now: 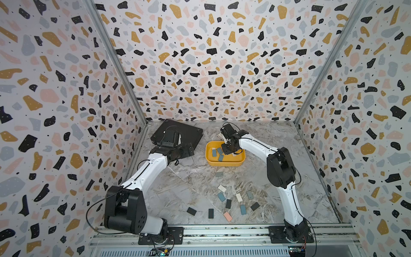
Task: Put the eraser in the storage box
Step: Place the eraser in the storage box.
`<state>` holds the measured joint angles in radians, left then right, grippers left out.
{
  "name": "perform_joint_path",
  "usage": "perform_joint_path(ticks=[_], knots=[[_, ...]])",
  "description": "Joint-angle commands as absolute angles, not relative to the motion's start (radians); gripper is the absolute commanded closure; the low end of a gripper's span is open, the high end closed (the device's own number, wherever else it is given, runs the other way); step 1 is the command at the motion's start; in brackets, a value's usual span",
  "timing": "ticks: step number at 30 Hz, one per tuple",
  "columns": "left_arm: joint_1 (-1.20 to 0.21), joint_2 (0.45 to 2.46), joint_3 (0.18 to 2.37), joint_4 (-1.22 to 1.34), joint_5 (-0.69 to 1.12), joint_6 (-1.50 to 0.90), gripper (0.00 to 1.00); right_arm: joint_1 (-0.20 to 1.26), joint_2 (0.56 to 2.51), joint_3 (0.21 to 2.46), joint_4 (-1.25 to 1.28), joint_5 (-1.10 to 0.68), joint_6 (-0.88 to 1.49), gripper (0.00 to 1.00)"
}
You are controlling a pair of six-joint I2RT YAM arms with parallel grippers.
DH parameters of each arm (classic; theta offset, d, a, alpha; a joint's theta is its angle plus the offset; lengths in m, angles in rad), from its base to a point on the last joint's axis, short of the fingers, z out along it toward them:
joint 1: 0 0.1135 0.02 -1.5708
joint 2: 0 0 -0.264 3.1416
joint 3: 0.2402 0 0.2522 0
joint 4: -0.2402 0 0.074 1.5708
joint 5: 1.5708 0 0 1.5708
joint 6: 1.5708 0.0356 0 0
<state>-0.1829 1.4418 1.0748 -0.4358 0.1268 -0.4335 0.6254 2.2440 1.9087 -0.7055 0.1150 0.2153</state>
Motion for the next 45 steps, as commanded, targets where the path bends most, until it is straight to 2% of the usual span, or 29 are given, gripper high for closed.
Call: perform_joint_path(ticks=[1, 14, 27, 35, 41, 45], knots=[[-0.174, 1.445, 1.099, -0.403, 0.14, -0.423, 0.04, 0.62, 2.248, 1.955, -0.728, 0.098, 0.21, 0.78], [-0.164, 1.448, 1.098, -0.403, 0.149, -0.423, 0.04, 0.609, 2.301, 1.976, -0.723, 0.088, 0.226, 0.74], [-0.163, 1.443, 1.096, -0.406, 0.155, -0.424, 0.04, 0.609, 2.265, 1.96, -0.713, 0.094, 0.228, 0.55], [-0.162, 1.43, 1.094, -0.397, 0.163, -0.43, 0.04, 0.612, 2.058, 1.853, -0.685, 0.091, 0.227, 0.43], [-0.163, 1.401, 1.081, -0.391, 0.17, -0.437, 0.04, 0.638, 1.828, 1.612, -0.634, 0.079, 0.255, 0.42], [-0.161, 1.375, 1.07, -0.393, 0.166, -0.44, 0.04, 0.706, 1.716, 1.467, -0.623, 0.114, 0.253, 0.41]])
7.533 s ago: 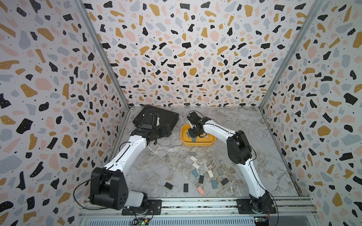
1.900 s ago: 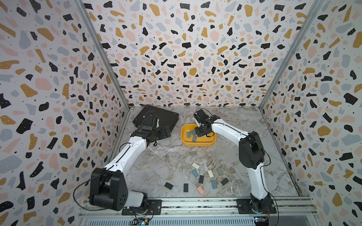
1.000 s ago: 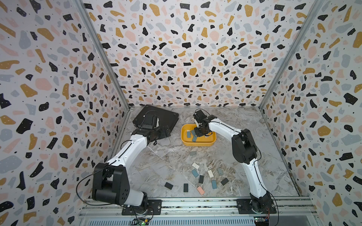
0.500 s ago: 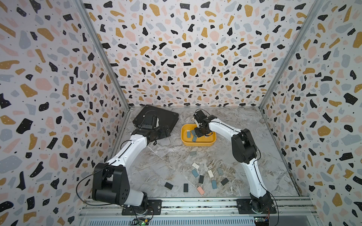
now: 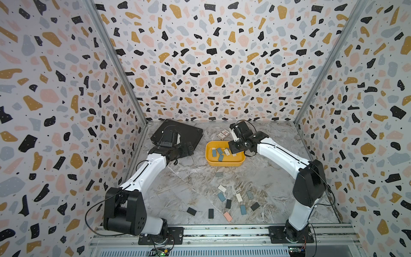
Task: Put the eraser in the storage box
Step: Place the eraser in the storage box, then pick up the eraser from the center of the board.
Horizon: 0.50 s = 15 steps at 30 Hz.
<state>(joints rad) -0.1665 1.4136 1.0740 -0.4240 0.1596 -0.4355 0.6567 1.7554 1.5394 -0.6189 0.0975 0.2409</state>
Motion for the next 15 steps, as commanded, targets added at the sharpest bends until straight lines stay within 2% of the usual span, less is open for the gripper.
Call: perform_joint_path(ticks=[1, 7, 15], knots=[[-0.162, 1.369, 1.069, -0.393, 0.166, -0.44, 0.04, 0.725, 1.691, 1.433, -0.62, 0.12, 0.253, 0.41], [-0.162, 1.329, 1.059, -0.399, 0.167, -0.445, 0.04, 0.807, 1.598, 1.288, -0.608, 0.113, 0.302, 0.41], [-0.162, 1.273, 1.022, -0.409, 0.157, -0.453, 0.04, 0.9, 1.577, 1.193, -0.617, 0.147, 0.33, 0.41]])
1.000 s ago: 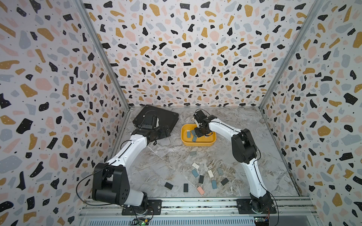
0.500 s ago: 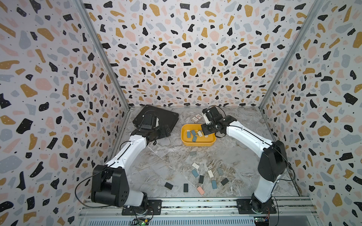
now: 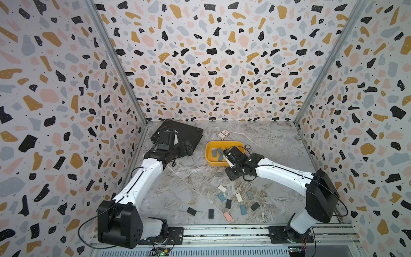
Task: Put the eraser in the storage box
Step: Pick up the eraser from the center of the board.
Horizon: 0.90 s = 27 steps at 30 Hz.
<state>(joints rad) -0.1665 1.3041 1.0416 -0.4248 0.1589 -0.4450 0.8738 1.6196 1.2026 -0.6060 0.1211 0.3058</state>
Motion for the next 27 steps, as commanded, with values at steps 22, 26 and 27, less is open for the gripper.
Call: perform_joint_path(ticks=[22, 26, 27], knots=[[-0.163, 1.211, 0.985, -0.417, 0.16, -0.465, 0.04, 1.024, 1.709, 1.132, -0.557, 0.141, 0.393, 0.42], [-0.162, 1.207, 0.982, -0.417, 0.16, -0.465, 0.04, 1.025, 1.73, 1.14, -0.558, 0.137, 0.393, 0.42], [-0.163, 1.208, 0.982, -0.417, 0.16, -0.465, 0.04, 1.025, 1.735, 1.138, -0.554, 0.134, 0.391, 0.42]])
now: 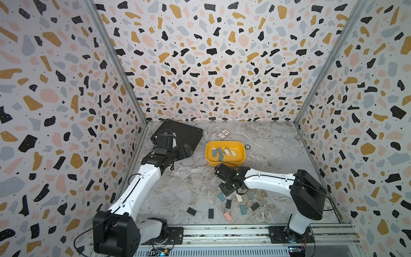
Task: Put the eraser in the storage box
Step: Pick up the eraser from the center of the board.
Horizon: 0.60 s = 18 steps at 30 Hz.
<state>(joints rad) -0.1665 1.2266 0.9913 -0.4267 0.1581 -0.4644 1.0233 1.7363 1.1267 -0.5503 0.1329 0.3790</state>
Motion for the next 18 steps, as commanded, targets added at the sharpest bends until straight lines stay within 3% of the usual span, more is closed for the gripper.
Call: perform_joint_path(ticks=[1, 18], knots=[[-0.162, 1.209, 0.982, -0.417, 0.158, -0.464, 0.04, 1.025, 1.739, 1.14, -0.551, 0.133, 0.392, 0.43], [-0.161, 1.213, 0.986, -0.419, 0.153, -0.456, 0.04, 1.025, 1.831, 1.219, -0.537, 0.108, 0.389, 0.43]])
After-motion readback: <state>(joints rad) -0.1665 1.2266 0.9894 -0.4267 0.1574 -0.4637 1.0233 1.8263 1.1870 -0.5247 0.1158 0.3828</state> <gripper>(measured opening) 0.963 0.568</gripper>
